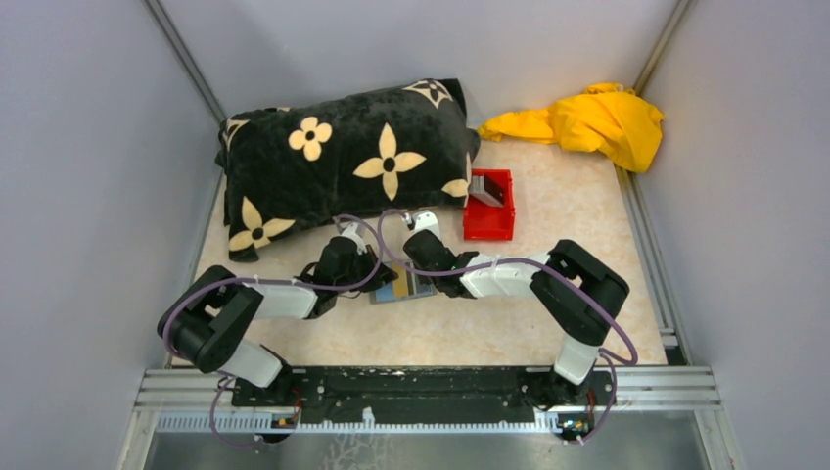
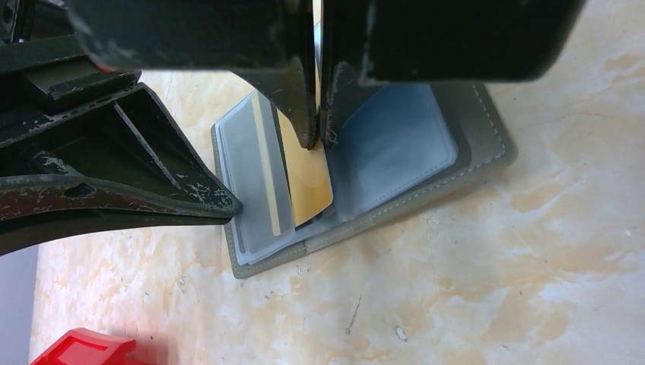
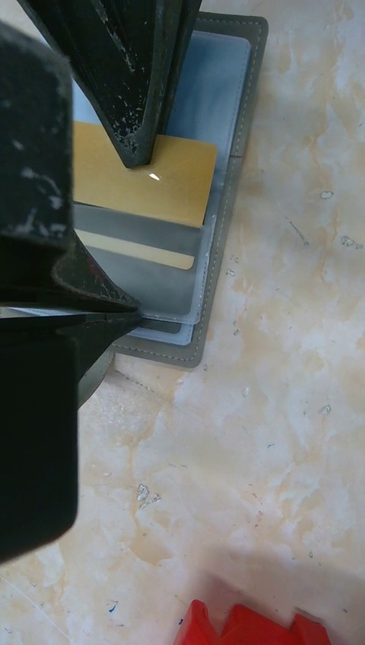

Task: Put the credit cards into the card holder
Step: Insert the credit card into the card holder.

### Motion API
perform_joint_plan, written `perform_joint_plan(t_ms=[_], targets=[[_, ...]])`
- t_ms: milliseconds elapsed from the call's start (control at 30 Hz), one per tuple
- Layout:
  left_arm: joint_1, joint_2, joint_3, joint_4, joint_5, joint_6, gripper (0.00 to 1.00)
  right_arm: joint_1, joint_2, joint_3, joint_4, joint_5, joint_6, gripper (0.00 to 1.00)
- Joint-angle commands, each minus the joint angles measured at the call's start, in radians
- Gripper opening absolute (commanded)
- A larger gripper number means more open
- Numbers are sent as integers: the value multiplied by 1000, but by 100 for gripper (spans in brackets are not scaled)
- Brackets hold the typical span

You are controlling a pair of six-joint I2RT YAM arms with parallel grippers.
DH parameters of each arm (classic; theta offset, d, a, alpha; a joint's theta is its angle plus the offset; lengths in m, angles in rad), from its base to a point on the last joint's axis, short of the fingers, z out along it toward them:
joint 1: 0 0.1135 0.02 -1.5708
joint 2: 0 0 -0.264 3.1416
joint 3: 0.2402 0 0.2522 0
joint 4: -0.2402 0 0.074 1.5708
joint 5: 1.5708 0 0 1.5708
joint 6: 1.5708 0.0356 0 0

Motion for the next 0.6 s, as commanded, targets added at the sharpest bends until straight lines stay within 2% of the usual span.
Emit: perform_joint_plan(t_ms=[0,267,567], targets=[[-20,46,-3,-107,30,24,0,0,18,-4,8,-10,15,3],[-33,59,-9,-117,2,-53,0,0,20,-7,11,-12,17,3],[-87,-37,-104,-148,-144,-264,0,0,18,-12,18,-17,18,3]])
